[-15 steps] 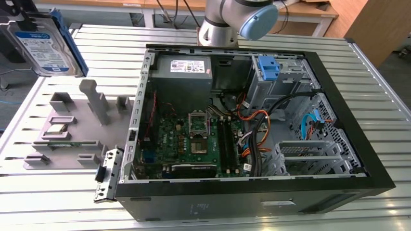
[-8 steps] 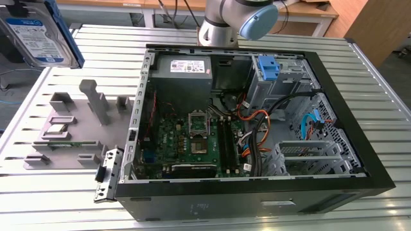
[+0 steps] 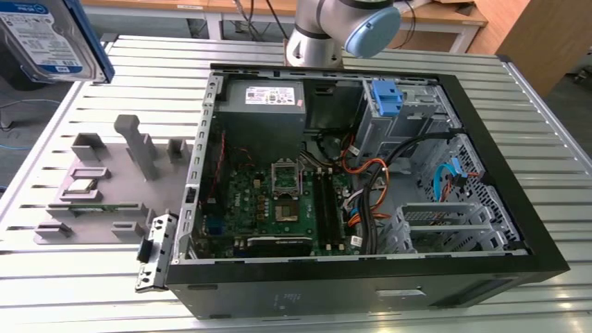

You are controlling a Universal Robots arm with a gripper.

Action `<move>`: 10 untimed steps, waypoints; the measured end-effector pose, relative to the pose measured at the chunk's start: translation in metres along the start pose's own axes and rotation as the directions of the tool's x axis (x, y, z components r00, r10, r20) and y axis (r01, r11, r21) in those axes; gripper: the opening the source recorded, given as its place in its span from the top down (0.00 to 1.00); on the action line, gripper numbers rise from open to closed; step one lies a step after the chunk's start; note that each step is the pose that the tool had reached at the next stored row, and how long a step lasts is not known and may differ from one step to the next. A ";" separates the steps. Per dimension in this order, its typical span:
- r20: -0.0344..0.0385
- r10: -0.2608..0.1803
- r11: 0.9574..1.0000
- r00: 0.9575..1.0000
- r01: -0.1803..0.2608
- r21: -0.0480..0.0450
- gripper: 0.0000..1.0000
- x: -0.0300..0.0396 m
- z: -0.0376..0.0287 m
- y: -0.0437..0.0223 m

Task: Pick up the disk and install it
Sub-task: 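Pick up the disk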

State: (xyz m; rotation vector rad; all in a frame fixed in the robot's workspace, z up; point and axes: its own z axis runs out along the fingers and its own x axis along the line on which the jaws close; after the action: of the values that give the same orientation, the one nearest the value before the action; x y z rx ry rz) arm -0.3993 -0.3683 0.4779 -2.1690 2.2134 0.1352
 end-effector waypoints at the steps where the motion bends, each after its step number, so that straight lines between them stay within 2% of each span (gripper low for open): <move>1: 0.000 0.000 1.000 1.000 0.000 0.000 0.65 -0.0003 -0.0035 0.0001; 6: 0.000 0.000 1.000 1.000 0.000 0.000 0.65 -0.0017 -0.0184 0.0003; 8: 0.000 0.000 1.000 1.000 0.000 0.000 0.65 -0.0019 -0.0213 0.0003; 10: 0.000 0.000 1.000 1.000 0.000 0.000 0.65 -0.0020 -0.0216 0.0002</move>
State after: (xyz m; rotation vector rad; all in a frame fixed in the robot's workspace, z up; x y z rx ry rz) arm -0.3988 -0.3682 0.4995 -2.1689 2.2134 0.1352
